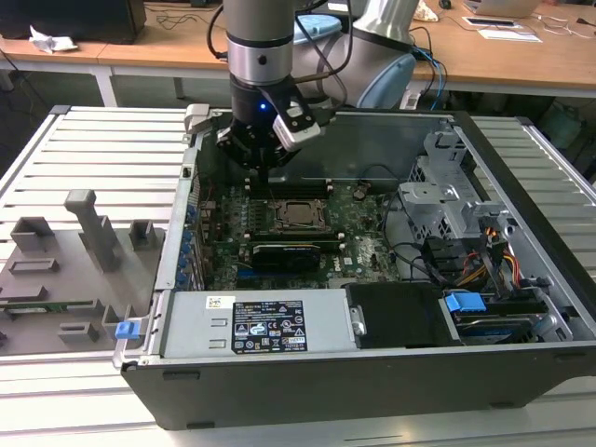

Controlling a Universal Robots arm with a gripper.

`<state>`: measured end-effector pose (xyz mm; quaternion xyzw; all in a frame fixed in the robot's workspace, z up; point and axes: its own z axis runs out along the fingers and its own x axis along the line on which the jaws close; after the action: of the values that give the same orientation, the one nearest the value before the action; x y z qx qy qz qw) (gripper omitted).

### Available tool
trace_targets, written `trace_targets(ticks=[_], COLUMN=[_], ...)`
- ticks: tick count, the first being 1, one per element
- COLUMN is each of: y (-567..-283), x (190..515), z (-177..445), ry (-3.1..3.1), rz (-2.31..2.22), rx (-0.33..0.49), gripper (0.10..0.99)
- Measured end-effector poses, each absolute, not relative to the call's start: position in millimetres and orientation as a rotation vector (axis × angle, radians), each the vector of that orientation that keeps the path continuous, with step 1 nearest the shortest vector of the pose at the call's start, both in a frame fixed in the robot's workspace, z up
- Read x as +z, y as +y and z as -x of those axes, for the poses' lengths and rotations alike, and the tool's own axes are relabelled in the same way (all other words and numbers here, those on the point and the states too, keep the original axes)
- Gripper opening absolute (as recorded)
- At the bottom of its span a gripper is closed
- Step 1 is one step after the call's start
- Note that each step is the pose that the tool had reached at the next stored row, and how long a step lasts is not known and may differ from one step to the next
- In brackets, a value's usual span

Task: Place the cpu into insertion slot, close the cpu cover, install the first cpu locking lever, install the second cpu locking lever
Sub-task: 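Install the first cpu locking lever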

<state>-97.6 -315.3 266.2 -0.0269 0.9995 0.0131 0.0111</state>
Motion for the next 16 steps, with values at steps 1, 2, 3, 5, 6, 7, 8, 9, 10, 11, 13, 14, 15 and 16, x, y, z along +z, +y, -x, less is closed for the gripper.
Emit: trace_targets(ticks=[1,2,3,5,6,7,8,9,10,11,13,14,15,16], y=[-315.3,-315.3,-315.2,-315.2,-315.2,-315.2,-315.1,-314.8,-314.4,-313.4,-309.5,-307.4,-304.7,-301.1], x=[266.1,266.1,266.0,265.9,265.9,265.9,265.8,265.7,265.6,265.5,265.2,265.0,264.6,263.9], z=[98.6,100.3,102.2,104.6,105.8,107.1,107.6,107.9,108.1,108.3,108.6,108.7,108.8,109.0], ry=[3.118,3.118,3.118,3.118,3.118,3.118,3.118,3.118,3.118,3.118,3.118,3.118,3.118,3.118], rz=[0.084,0.084,0.084,0.084,0.084,0.084,0.084,0.084,0.084,0.084,0.084,0.084,0.083,0.084], rx=[0.041,0.041,0.041,0.041,0.041,0.041,0.041,0.041,0.041,0.041,0.041,0.041,0.041,0.041], gripper=[0.106,0.106,0.106,0.106,0.106,0.106,0.106,0.106,0.106,0.106,0.106,0.106,0.106,0.106])
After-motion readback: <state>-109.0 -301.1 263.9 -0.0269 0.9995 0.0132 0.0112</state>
